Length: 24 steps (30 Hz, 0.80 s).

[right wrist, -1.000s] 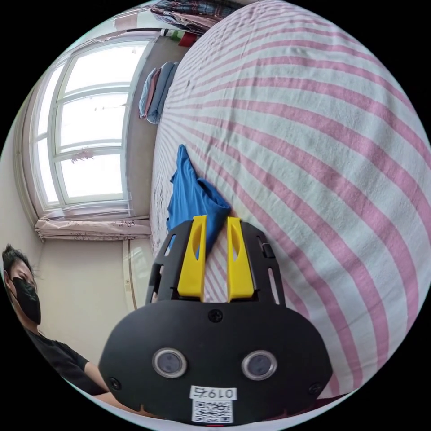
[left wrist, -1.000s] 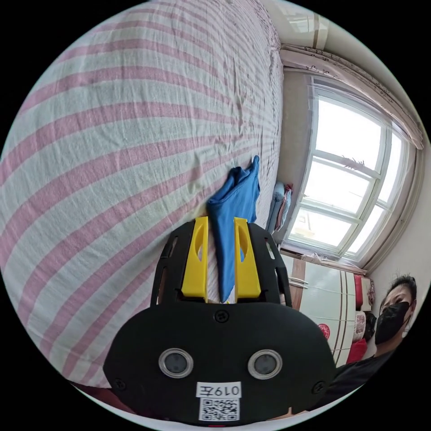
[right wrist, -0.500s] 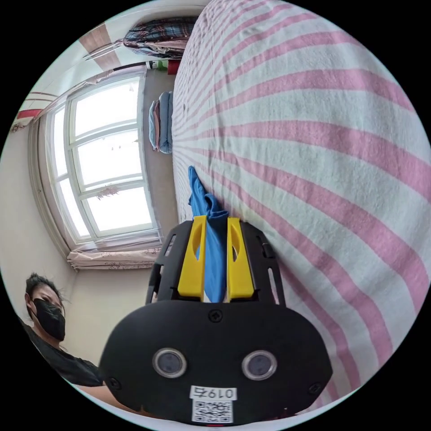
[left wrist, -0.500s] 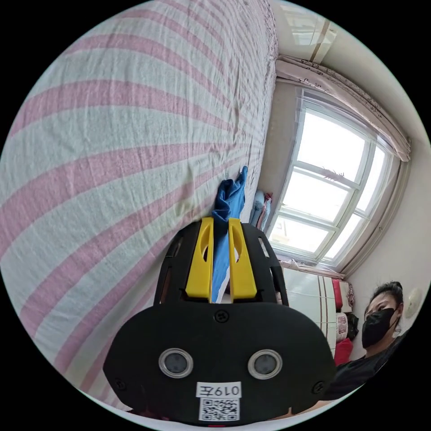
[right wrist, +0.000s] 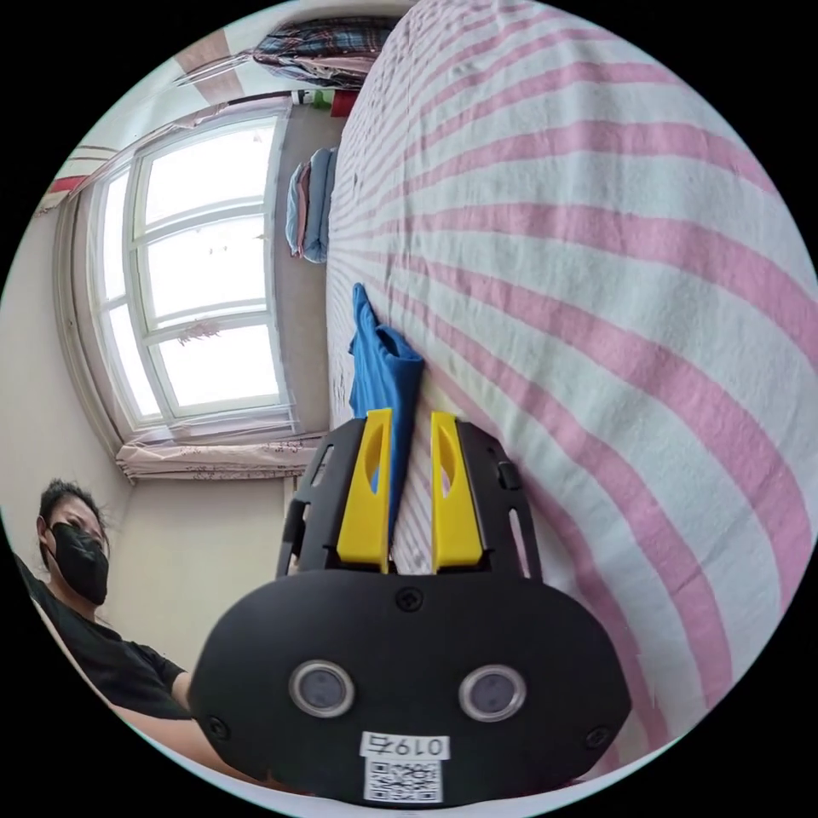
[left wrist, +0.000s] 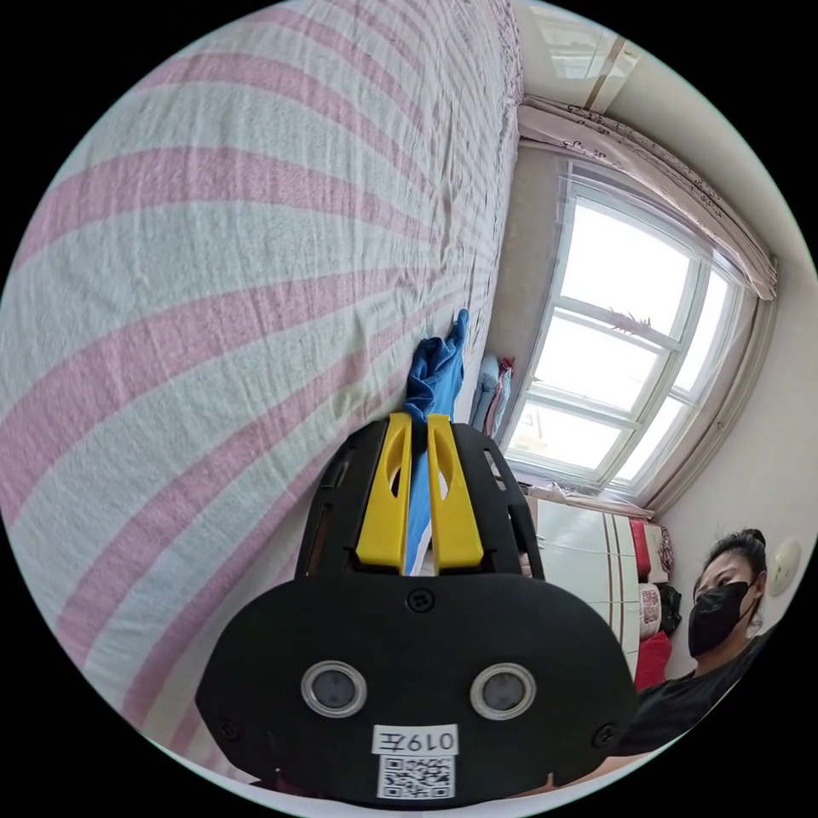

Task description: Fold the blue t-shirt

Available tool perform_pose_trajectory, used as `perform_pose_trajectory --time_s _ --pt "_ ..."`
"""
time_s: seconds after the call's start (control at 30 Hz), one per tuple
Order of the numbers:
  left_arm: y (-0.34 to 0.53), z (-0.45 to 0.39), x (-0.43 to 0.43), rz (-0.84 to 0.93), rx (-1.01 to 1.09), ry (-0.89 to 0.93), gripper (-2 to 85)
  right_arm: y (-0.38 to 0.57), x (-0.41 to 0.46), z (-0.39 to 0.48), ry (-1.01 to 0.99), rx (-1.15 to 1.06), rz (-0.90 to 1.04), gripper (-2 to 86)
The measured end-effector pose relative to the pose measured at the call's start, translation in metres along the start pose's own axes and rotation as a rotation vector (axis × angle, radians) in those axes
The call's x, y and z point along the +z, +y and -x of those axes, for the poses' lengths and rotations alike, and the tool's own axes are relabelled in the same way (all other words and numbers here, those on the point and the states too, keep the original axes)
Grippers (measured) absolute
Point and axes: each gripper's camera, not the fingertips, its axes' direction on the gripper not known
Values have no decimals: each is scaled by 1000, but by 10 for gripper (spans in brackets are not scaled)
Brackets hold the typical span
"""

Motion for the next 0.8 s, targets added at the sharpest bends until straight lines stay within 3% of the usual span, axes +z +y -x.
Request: perform_pose_trajectory --time_s 0.23,0.47,0.8 --pt "8 14 -9 4 13 5 27 7 9 -4 -82 5 -21 100" --pt "17 19 -16 -2 14 -19 22 25 0 -10 -75 13 -63 11" --pt "39 13 -47 15 37 -48 13 76 -9 11 -8 -42 -55 -5"
